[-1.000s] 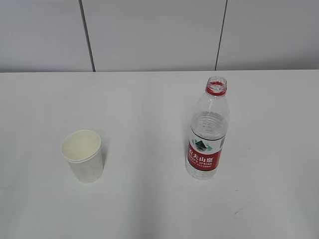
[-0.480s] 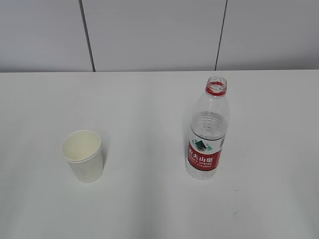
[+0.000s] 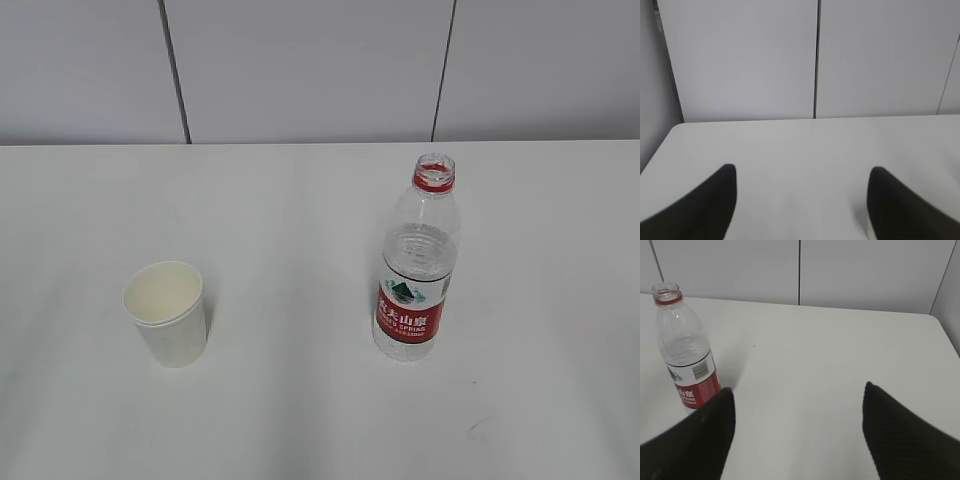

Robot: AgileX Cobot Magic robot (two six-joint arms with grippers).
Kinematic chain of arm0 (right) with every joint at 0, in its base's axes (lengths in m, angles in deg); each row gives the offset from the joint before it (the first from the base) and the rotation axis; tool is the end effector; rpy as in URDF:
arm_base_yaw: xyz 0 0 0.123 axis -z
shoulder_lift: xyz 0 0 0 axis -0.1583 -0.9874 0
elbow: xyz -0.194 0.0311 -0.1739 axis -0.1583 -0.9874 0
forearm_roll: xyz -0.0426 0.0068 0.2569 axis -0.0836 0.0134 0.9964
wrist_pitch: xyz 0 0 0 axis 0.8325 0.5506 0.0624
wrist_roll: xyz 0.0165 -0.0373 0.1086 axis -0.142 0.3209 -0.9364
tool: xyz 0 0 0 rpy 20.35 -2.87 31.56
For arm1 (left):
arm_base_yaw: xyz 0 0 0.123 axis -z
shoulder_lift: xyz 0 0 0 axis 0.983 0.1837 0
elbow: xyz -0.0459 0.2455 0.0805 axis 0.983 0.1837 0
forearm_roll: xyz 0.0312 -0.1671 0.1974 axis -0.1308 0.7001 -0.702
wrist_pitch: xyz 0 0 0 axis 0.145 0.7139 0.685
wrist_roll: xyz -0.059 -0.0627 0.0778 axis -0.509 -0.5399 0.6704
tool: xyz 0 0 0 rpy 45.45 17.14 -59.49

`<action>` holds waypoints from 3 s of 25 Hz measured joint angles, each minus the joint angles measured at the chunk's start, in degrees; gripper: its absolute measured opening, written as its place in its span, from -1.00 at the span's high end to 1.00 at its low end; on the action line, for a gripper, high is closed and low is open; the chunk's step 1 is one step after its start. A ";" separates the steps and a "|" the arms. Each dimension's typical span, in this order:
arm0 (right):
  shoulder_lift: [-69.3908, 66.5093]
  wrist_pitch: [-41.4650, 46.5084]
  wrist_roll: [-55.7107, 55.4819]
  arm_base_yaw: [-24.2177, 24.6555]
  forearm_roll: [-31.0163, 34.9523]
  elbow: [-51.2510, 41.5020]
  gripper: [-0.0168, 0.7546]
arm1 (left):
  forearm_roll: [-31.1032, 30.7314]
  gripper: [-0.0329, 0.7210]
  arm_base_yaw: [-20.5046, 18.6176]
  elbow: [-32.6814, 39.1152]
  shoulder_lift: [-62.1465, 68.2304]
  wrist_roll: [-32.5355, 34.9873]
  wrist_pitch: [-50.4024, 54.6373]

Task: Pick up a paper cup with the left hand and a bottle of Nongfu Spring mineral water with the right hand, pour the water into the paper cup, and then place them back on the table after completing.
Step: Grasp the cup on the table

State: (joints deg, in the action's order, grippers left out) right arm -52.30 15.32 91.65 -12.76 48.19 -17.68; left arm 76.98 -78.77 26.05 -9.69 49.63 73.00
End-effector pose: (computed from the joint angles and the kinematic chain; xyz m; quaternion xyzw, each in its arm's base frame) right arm 0.0812 0.0060 0.2725 -0.0491 0.7863 0.0055 0.6159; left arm 0.0742 -0.0042 0.2893 0.0219 0.7439 -0.0069 0.6679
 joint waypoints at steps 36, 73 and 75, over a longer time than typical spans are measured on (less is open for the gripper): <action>-36.79 -52.28 -0.28 0.00 -2.09 -9.47 -0.57 | 0.48 -0.41 0.00 10.21 39.84 0.00 -51.50; -52.44 -63.40 -3.11 0.00 -4.22 -9.47 -0.56 | -17.05 -0.41 16.99 10.21 93.91 -2.06 -76.92; -52.44 -63.40 -3.11 0.00 -4.46 -9.47 -0.56 | -19.40 -0.41 16.98 10.21 95.47 -2.06 -79.67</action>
State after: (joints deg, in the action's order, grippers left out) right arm -104.74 -48.08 88.53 -12.76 43.73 -27.15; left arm 57.58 -61.79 36.25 85.78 47.56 -6.67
